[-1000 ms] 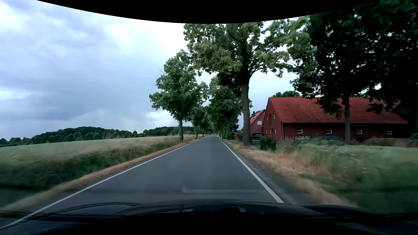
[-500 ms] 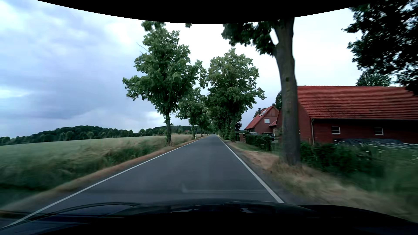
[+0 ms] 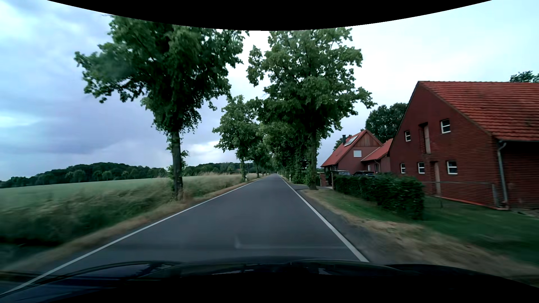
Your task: Follow the waypoints while adhering to traffic rules and regulations
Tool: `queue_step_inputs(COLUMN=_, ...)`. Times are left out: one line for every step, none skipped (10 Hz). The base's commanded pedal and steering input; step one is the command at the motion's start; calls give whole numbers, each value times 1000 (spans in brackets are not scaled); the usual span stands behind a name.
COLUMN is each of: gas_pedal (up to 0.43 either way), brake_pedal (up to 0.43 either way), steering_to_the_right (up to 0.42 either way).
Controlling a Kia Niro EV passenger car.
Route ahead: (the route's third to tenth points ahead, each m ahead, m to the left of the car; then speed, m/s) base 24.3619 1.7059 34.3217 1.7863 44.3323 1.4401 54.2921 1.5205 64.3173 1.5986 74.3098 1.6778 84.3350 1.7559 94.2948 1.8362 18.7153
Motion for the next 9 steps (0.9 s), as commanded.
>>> queue_step_inputs(gas_pedal=240, brake_pedal=0, steering_to_the_right=-3)
queue_step_inputs(gas_pedal=240, brake_pedal=0, steering_to_the_right=-2)
queue_step_inputs(gas_pedal=240, brake_pedal=0, steering_to_the_right=-2)
queue_step_inputs(gas_pedal=240, brake_pedal=0, steering_to_the_right=-1)
queue_step_inputs(gas_pedal=240, brake_pedal=0, steering_to_the_right=0)
queue_step_inputs(gas_pedal=240, brake_pedal=0, steering_to_the_right=0)
queue_step_inputs(gas_pedal=240, brake_pedal=0, steering_to_the_right=-1)
queue_step_inputs(gas_pedal=240, brake_pedal=0, steering_to_the_right=-2)
queue_step_inputs(gas_pedal=240, brake_pedal=0, steering_to_the_right=0)
